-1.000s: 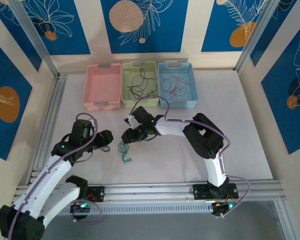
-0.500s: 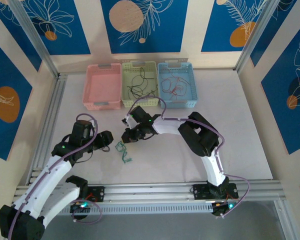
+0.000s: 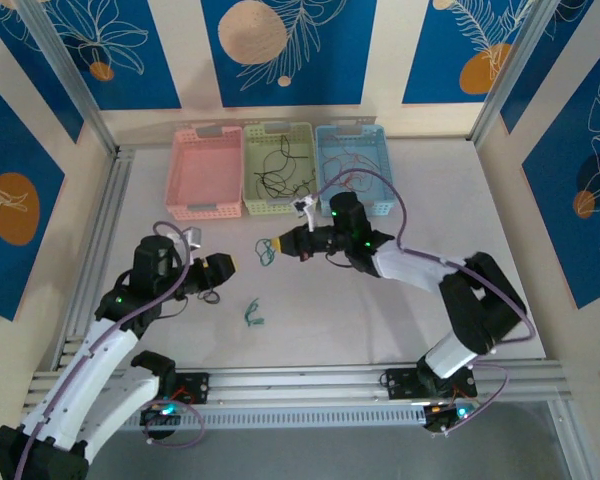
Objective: Untangle the cables
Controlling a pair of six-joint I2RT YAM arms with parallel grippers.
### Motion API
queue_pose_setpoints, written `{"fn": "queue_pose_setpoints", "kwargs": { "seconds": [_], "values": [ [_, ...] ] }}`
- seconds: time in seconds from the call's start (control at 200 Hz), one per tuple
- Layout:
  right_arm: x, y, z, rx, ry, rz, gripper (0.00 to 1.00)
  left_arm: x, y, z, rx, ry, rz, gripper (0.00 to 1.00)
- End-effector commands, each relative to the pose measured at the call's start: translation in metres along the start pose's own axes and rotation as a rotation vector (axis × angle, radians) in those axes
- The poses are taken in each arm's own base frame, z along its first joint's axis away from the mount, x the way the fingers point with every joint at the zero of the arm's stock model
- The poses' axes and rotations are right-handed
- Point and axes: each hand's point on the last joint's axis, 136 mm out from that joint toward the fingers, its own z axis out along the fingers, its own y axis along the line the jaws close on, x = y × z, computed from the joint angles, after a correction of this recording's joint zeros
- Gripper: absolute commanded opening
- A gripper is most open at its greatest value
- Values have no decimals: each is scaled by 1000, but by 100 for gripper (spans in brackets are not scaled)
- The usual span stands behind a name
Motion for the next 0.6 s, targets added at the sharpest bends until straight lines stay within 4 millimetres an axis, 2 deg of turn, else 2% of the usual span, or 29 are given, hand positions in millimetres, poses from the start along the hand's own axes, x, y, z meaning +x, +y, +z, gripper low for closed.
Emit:
{"fn": "queue_pose_setpoints", "kwargs": {
  "seconds": [0.0,0.16,0.24,0.305,0.595],
  "values": [
    [-6,44,-11,-125,-63,-239,0,-16,-65,-14,284,-10,35,62],
    [-7,72,-24,-173,-113,-379,0,-21,-89,-17,408,14,15,62],
    [-8,79,-25,-188,-123,-401,0,-21,-94,-14,456,30,-3,57],
    [-7,82,-24,-196,-115,-407,0,-20,-95,-12,469,39,-12,54],
    [-6,86,-17,-200,-97,-415,0,-6,-95,7,521,123,-43,51]
  ]
}}
